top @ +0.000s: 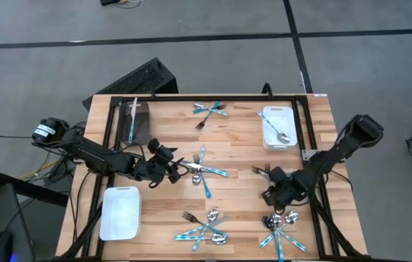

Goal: Sort silverware by color (type)
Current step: Put the blue fork into the left white bin

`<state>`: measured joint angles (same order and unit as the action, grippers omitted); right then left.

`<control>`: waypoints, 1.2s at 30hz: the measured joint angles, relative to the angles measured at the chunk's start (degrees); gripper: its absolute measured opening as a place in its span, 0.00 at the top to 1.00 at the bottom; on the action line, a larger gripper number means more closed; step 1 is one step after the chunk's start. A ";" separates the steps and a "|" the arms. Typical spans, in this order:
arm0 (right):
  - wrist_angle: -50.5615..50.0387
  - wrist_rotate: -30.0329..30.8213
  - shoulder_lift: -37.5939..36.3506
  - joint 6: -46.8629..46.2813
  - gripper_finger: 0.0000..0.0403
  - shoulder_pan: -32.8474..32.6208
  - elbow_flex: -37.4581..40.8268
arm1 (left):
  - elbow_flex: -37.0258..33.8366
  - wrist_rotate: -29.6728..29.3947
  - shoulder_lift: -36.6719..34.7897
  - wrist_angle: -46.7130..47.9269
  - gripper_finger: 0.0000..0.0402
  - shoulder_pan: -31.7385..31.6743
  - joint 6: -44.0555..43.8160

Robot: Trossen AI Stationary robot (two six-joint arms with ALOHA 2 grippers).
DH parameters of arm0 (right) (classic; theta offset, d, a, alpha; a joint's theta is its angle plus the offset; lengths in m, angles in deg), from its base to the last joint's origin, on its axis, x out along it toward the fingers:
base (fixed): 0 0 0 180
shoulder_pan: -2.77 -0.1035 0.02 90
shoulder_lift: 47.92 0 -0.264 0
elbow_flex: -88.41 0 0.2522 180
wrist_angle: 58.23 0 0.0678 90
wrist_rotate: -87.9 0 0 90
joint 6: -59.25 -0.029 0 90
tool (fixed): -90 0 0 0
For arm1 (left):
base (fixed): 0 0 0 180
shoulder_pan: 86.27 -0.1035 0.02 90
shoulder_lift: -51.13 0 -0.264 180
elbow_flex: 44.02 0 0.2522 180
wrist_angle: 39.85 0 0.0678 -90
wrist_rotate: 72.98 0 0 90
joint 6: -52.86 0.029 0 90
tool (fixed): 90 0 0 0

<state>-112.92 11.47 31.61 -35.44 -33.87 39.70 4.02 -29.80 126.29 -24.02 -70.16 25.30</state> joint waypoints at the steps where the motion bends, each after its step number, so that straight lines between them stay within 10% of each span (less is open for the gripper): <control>1: 0.06 0.08 0.82 0.00 0.55 0.42 -0.14 | 0.00 0.02 0.00 0.26 0.48 0.00 -0.19; 25: 1.26 3.12 5.20 2.39 0.57 8.86 -1.51 | 0.00 -1.57 -0.04 3.22 0.48 0.59 -0.08; 36: 1.73 1.31 5.28 9.78 0.93 11.20 -1.28 | 0.02 -1.63 -0.07 5.17 0.48 0.59 -2.23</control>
<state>-111.18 12.78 36.89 -25.66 -22.67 38.41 4.04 -31.43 126.22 -18.85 -69.56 23.08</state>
